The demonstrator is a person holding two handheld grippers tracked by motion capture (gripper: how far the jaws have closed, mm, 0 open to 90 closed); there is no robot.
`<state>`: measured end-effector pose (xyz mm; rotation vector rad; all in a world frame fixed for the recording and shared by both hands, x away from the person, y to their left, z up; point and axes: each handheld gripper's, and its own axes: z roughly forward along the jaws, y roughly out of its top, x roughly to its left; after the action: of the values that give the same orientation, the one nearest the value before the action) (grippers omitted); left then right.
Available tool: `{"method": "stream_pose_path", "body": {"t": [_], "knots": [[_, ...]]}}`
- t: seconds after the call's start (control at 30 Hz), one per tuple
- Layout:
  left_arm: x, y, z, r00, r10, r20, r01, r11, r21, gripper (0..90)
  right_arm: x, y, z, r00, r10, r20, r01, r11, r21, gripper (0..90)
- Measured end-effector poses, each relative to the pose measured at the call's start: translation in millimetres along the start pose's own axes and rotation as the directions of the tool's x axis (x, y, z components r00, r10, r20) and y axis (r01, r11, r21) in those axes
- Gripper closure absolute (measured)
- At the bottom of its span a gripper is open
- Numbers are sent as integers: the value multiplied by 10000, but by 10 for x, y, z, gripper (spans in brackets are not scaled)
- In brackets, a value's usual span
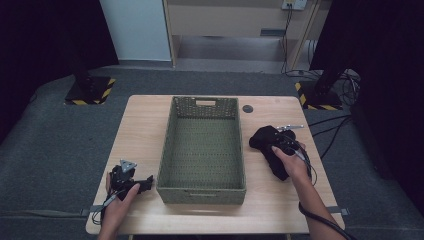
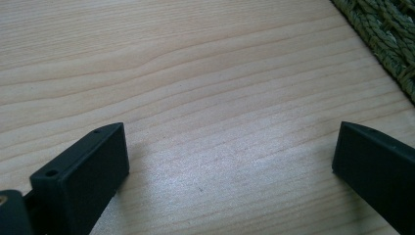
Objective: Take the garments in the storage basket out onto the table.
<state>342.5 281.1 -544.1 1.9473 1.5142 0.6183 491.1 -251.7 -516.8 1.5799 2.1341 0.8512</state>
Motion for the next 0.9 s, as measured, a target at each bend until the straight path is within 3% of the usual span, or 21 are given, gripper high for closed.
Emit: {"method": "stream_pose_path", "body": {"t": [0.33, 0.57, 0.9], "knots": [[0, 0, 0, 10000, -3, 0, 3, 10000, -2, 0, 45, 27, -116, 9995, 248, -212, -250, 9996, -96, 118], [0, 0, 0, 10000, 1, 1, -1, 10000, -1, 0, 62, 66, -273, 9991, 336, -242, -344, 9988, -344, 46], [0, 0, 0, 10000, 0, 1, 0, 10000, -2, 0, 163, 114, -515, 9988, 69, -488, -112, 9960, -887, 30]]}}
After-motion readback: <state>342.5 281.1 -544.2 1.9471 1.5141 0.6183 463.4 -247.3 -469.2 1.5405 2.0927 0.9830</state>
